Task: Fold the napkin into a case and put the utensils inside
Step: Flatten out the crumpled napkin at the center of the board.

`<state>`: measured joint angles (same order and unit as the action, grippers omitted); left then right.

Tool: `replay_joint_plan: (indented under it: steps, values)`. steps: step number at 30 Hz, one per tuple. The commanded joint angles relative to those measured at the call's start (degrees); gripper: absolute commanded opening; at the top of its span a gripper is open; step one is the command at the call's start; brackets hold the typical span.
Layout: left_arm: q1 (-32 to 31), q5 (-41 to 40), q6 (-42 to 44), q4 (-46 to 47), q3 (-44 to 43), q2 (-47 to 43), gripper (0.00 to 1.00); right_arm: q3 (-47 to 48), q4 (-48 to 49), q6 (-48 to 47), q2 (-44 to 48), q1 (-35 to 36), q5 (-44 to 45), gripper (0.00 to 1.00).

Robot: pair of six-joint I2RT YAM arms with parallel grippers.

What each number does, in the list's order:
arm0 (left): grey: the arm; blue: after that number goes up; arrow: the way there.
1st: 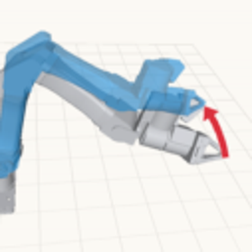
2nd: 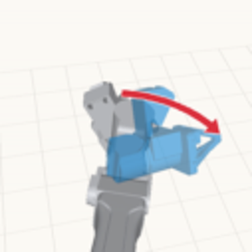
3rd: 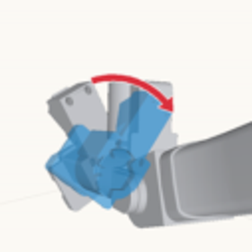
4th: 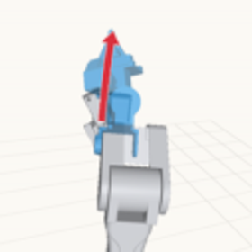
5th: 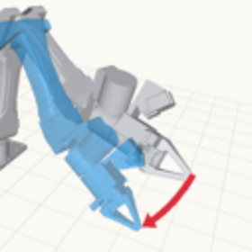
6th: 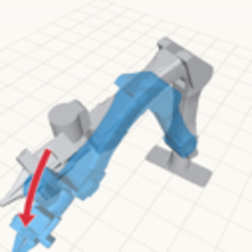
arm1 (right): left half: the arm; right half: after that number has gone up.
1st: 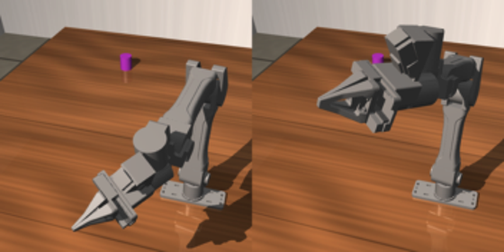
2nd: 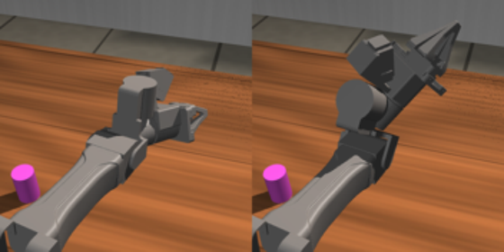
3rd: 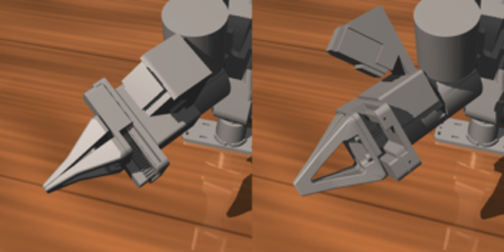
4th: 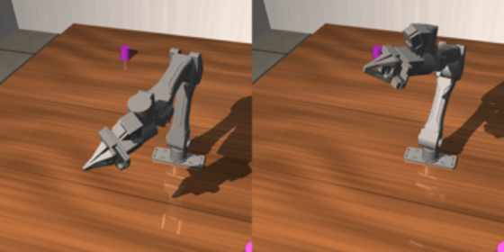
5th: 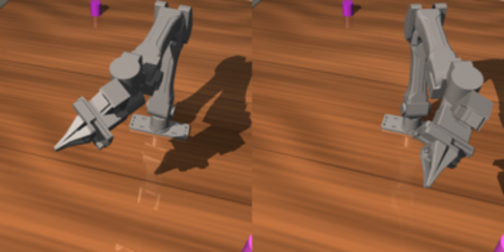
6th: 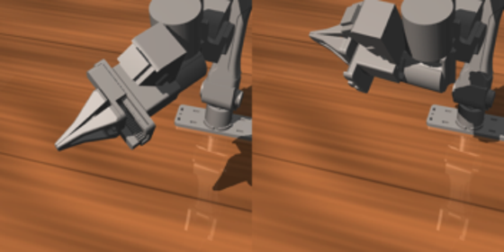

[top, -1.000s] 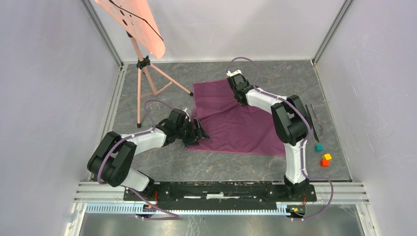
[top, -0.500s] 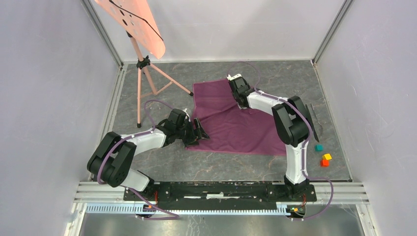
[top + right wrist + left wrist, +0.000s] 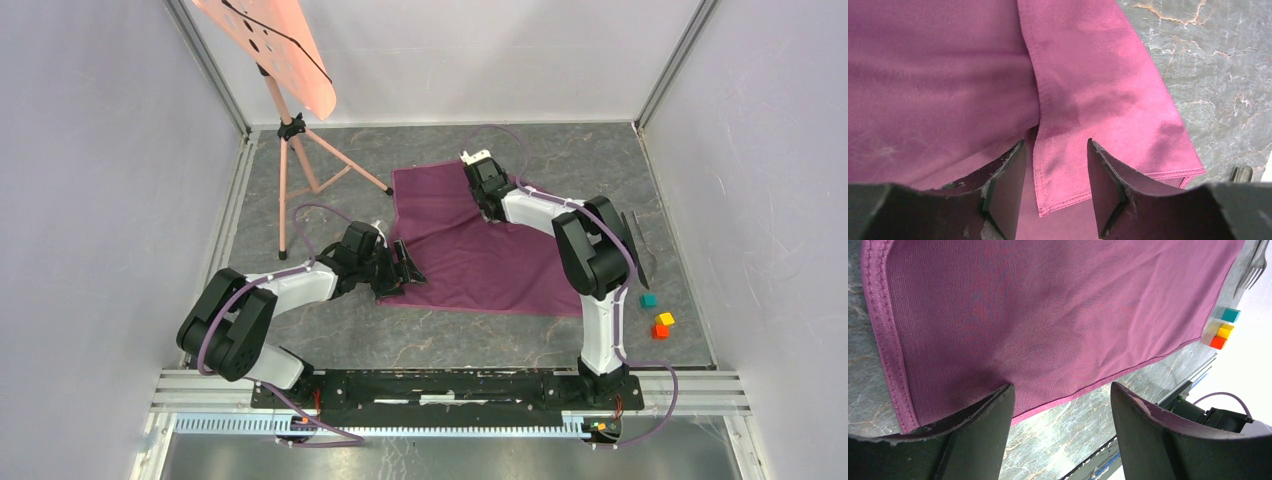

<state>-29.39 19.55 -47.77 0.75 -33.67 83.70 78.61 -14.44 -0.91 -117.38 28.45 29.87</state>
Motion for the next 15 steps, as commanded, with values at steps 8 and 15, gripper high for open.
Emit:
replay_joint_plan:
  steps: [8, 15]
  values:
    - [0.02, -5.06, -0.39, -2.42, 2.29, 2.87, 0.79, 5.24, 2.39, -2.13, -4.71, -0.97, 13.06, 0.49]
    - [0.03, -5.55, 0.17, -2.38, 2.35, 4.95, 0.8, 12.24, 9.23, -11.86, -7.76, -4.65, 24.31, 0.52]
